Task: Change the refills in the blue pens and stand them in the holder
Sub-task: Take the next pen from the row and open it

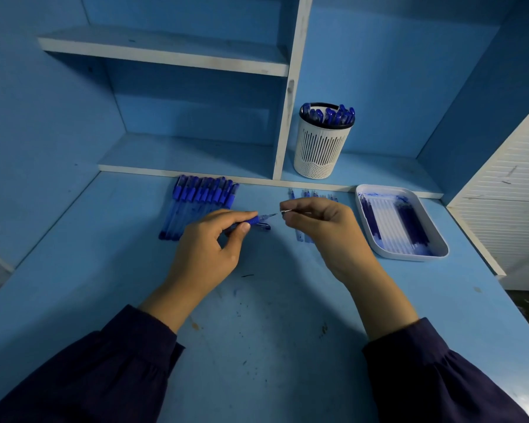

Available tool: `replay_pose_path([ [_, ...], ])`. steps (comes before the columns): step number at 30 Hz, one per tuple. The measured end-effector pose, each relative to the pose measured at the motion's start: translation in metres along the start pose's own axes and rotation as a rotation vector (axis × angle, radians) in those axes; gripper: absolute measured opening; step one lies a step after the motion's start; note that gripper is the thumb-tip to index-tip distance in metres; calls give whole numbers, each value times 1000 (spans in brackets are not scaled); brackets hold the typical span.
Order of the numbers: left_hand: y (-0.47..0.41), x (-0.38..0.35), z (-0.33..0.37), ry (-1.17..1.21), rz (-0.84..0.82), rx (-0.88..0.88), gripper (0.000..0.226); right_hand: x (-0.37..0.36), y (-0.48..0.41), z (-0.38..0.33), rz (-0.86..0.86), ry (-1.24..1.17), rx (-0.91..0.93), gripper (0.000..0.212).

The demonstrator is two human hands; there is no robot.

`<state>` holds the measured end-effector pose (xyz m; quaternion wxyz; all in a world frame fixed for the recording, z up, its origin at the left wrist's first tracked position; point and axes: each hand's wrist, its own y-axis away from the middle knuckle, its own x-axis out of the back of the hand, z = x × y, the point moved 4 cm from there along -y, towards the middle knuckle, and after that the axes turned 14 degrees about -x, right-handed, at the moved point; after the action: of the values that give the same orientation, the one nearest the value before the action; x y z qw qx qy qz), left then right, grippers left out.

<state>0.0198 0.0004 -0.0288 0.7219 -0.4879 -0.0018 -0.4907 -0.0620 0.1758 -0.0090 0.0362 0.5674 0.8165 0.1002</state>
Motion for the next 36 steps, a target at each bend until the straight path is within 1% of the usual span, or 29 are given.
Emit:
replay_pose_path([
  [2,0,1,-1,-11,15,14,22,1,-1,1,16,-44,-3,16],
  [4,0,2,-2,-24,24,24,22,-1,-2,4,30,9,11,12],
  [5,0,2,-2,-29,27,23,21,-3,-2,5,41,90,28,9],
  [7,-1,3,-2,-39,30,12,21,-10,-1,9,66,329,83,6],
  [10,0,2,-3,-47,23,4,22,-23,-2,16,68,609,161,5],
  [12,0,2,-3,-47,23,1,21,-30,-1,18,60,738,227,7],
  [15,0,1,-3,-46,34,1,21,-34,-1,18,54,795,258,11],
  [21,0,1,-3,-36,19,-3,21,-26,-1,16,43,707,146,15],
  [23,0,1,-3,-34,14,-7,21,-21,-1,15,62,576,115,19],
  [25,1,1,-3,-31,10,-6,21,-17,0,11,71,388,127,25],
  [28,1,0,-2,-19,-4,-12,22,-17,3,5,33,188,154,27],
  [30,0,-1,0,-14,-9,-23,23,-19,5,4,39,172,176,19],
  [33,0,-1,0,-2,-7,-17,22,-18,4,3,61,222,190,5],
  [35,0,0,-1,-3,-2,-11,22,-14,2,1,85,224,182,6],
  [36,0,1,-1,-5,3,-7,22,-10,1,0,102,177,178,9],
])
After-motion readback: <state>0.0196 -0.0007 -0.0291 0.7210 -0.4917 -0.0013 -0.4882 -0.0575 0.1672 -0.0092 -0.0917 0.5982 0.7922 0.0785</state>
